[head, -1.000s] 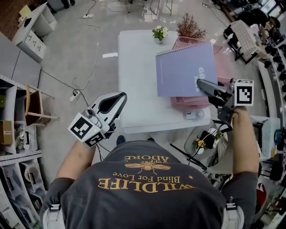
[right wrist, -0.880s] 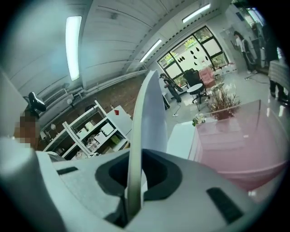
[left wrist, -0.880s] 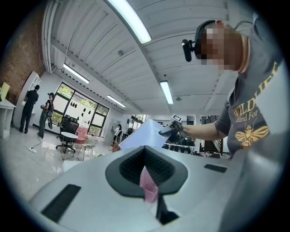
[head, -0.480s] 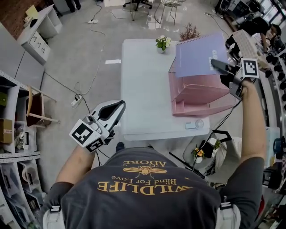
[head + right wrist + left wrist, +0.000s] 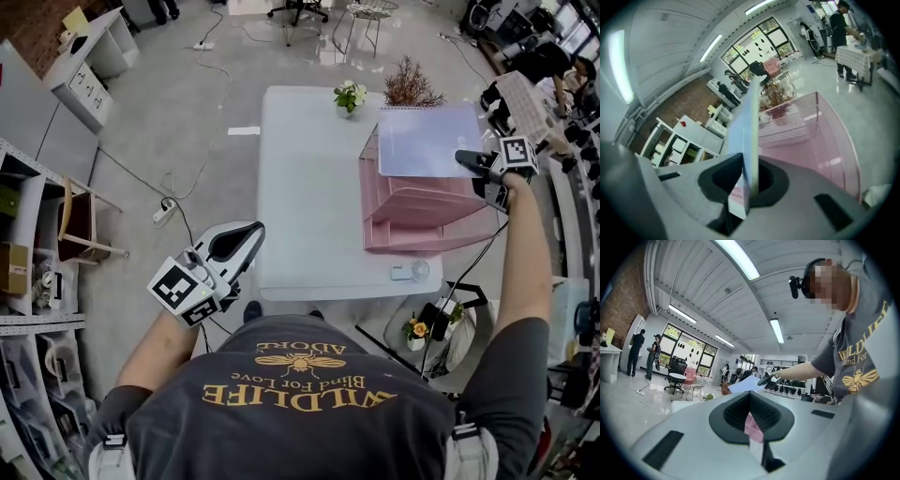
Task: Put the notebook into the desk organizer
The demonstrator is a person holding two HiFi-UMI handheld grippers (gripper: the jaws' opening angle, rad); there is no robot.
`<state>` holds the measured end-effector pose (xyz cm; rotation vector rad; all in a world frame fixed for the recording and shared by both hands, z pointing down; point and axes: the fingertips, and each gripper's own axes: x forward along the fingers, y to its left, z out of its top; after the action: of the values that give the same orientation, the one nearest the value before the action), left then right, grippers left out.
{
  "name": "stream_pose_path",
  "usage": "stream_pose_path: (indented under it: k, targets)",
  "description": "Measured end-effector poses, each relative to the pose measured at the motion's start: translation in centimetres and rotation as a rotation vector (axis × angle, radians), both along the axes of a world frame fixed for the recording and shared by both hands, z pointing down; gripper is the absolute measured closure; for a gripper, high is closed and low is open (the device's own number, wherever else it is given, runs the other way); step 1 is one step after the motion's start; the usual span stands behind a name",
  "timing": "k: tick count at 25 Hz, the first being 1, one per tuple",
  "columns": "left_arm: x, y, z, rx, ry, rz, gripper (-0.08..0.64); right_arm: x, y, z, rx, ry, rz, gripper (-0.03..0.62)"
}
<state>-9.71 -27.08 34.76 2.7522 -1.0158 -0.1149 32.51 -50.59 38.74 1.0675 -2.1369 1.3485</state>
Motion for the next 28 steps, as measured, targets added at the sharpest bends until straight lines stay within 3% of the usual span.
stream_pose_path:
  k: [4,7,11,14,17,20,23,28]
  targets:
    - [-0.1,0.3,0.2,-0.013,-0.012,0.000,0.558,2.4,0.8,3.6,-0.111,0.138,0.061,0.538]
    - [-0.1,0.4,0.4,-0.021,-0.014,-0.002,0.558,4.7,0.7,5.0,-0.140,0.275,0.107,0.526]
    - [0.2,0.4,0.7,-0.029,-0.014,0.001,0.558,7.7,0.3,6.0,-0.128,0.525,0.128,0.491]
    - [0.6,0.5,0.8,-0.029,-0.013,0.009,0.558,8.7,0.1,6.2,-0.099,0.650,0.127,0.452]
    - [0.9,0.7,0.8,-0.028,-0.011,0.014,0.558,10.3,-0.2,5.7,-0.042,0.847,0.110,0.321]
    - [1.0,0.9,0.9,-0.031,-0.009,0.019,0.558,11.7,-0.3,4.5,0.028,1.030,0.076,0.269]
    - [1.0,1.0,0.8,-0.032,-0.008,0.021,0.558,11.5,-0.7,3.0,0.096,1.032,0.064,0.227]
    - [0.8,0.7,0.4,-0.020,-0.005,0.010,0.558,8.9,-1.5,-1.6,0.309,0.845,0.129,0.224]
